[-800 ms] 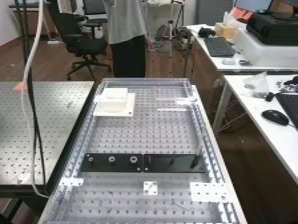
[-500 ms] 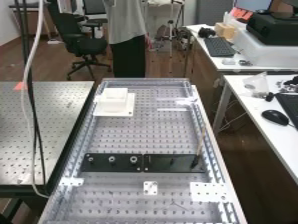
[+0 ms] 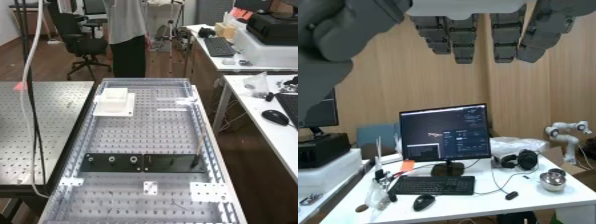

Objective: Grab the chopstick and place it in the clear container

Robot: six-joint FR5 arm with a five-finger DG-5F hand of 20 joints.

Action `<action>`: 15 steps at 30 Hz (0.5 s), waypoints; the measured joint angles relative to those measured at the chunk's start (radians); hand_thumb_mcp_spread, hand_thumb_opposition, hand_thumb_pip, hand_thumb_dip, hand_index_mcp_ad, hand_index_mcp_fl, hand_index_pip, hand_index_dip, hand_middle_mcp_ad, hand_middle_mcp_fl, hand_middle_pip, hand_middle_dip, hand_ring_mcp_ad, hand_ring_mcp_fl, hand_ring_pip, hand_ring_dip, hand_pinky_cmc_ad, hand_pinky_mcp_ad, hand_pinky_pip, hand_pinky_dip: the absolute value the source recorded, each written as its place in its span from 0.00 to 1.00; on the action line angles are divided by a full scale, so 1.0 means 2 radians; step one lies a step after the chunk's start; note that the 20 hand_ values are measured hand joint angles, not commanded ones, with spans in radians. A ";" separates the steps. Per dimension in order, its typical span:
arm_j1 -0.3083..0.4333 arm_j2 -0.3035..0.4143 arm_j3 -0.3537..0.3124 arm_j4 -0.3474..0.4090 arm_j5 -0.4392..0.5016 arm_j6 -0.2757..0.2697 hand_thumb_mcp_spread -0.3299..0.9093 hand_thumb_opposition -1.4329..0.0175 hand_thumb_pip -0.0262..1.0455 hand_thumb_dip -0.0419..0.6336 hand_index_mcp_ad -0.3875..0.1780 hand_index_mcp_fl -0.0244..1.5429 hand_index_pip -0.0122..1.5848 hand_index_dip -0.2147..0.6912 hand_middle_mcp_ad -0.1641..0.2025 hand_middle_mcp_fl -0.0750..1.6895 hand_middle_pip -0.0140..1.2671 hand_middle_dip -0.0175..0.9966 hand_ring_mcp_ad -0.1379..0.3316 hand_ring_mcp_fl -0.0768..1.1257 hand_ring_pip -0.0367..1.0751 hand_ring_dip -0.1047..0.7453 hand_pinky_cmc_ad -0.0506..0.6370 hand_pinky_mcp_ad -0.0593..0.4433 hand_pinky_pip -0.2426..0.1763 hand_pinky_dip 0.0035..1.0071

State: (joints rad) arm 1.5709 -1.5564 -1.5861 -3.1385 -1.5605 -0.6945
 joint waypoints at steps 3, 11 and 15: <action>0.000 0.000 0.000 0.000 0.000 0.000 0.34 0.54 0.24 0.05 0.84 0.02 0.04 0.16 0.78 0.05 0.10 0.03 0.86 0.12 0.08 0.07 0.51 0.57 0.29 0.11; 0.000 0.000 0.000 0.000 0.000 0.000 0.34 0.54 0.24 0.05 0.84 0.02 0.04 0.16 0.78 0.05 0.10 0.03 0.86 0.12 0.08 0.07 0.51 0.57 0.29 0.11; 0.000 -0.001 0.000 0.000 0.000 0.000 0.34 0.54 0.24 0.05 0.84 0.02 0.04 0.17 0.78 0.05 0.11 0.03 0.86 0.12 0.08 0.07 0.51 0.57 0.29 0.11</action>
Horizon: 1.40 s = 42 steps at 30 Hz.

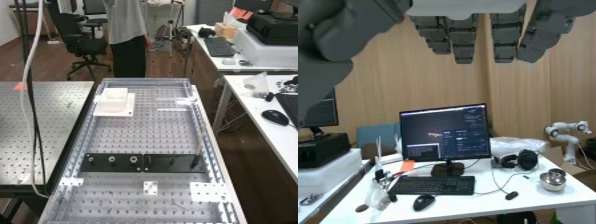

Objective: Grab the chopstick and place it in the clear container

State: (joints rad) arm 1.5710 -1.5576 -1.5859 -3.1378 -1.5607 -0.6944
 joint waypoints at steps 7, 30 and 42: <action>-0.001 -0.003 0.002 0.002 -0.001 0.000 0.34 0.54 0.24 0.05 0.84 0.02 0.04 0.17 0.79 0.05 0.10 0.02 0.86 0.12 0.08 0.07 0.51 0.57 0.28 0.11; -0.001 -0.003 0.002 0.002 -0.001 0.000 0.34 0.54 0.24 0.05 0.84 0.02 0.04 0.17 0.78 0.05 0.10 0.01 0.86 0.12 0.08 0.07 0.52 0.57 0.29 0.11; 0.000 -0.004 0.002 0.001 0.002 0.004 0.34 0.54 0.24 0.05 0.84 0.02 0.04 0.17 0.78 0.05 0.10 0.01 0.86 0.12 0.08 0.07 0.52 0.57 0.28 0.11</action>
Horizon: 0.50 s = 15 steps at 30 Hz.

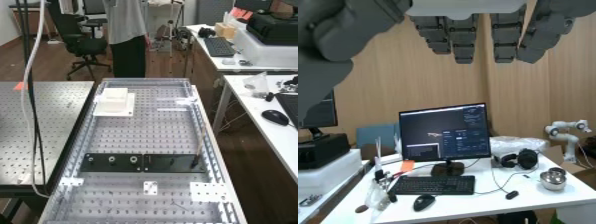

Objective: Grab the chopstick and place it in the clear container

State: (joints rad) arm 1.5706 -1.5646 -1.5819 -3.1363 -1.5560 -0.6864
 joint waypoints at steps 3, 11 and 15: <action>0.000 0.000 0.000 0.000 0.000 0.000 0.34 0.54 0.24 0.05 0.84 0.02 0.04 0.17 0.78 0.05 0.10 0.01 0.86 0.12 0.08 0.07 0.52 0.57 0.28 0.11; 0.000 0.000 0.000 0.000 0.000 0.000 0.34 0.54 0.24 0.05 0.84 0.02 0.04 0.17 0.78 0.05 0.10 0.01 0.86 0.12 0.08 0.07 0.52 0.57 0.28 0.11; 0.000 0.000 0.000 0.000 0.000 0.000 0.34 0.54 0.24 0.05 0.84 0.02 0.04 0.17 0.78 0.05 0.10 0.01 0.86 0.12 0.08 0.07 0.52 0.57 0.28 0.11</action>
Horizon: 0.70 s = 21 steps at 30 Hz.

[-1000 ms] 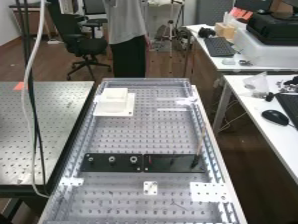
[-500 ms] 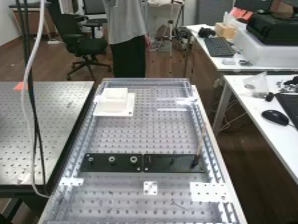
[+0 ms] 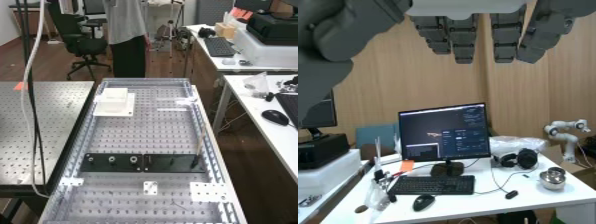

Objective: Grab the chopstick and place it in the clear container

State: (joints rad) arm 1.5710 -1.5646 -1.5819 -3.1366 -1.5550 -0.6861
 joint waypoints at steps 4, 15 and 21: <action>0.000 0.000 0.000 0.000 0.000 0.000 0.34 0.54 0.24 0.05 0.84 0.02 0.04 0.17 0.78 0.05 0.10 0.01 0.86 0.12 0.08 0.07 0.52 0.57 0.29 0.11; 0.000 0.000 0.000 0.000 0.000 0.000 0.34 0.54 0.24 0.05 0.84 0.02 0.04 0.17 0.78 0.05 0.10 0.01 0.86 0.12 0.08 0.07 0.52 0.57 0.28 0.11; -0.002 0.002 -0.010 0.016 0.000 0.005 0.35 0.54 0.24 0.05 0.84 0.02 0.04 0.17 0.78 0.05 0.11 0.01 0.86 0.12 0.08 0.07 0.52 0.57 0.28 0.11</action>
State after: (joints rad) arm 1.5672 -1.5604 -1.6022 -3.1047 -1.5545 -0.6754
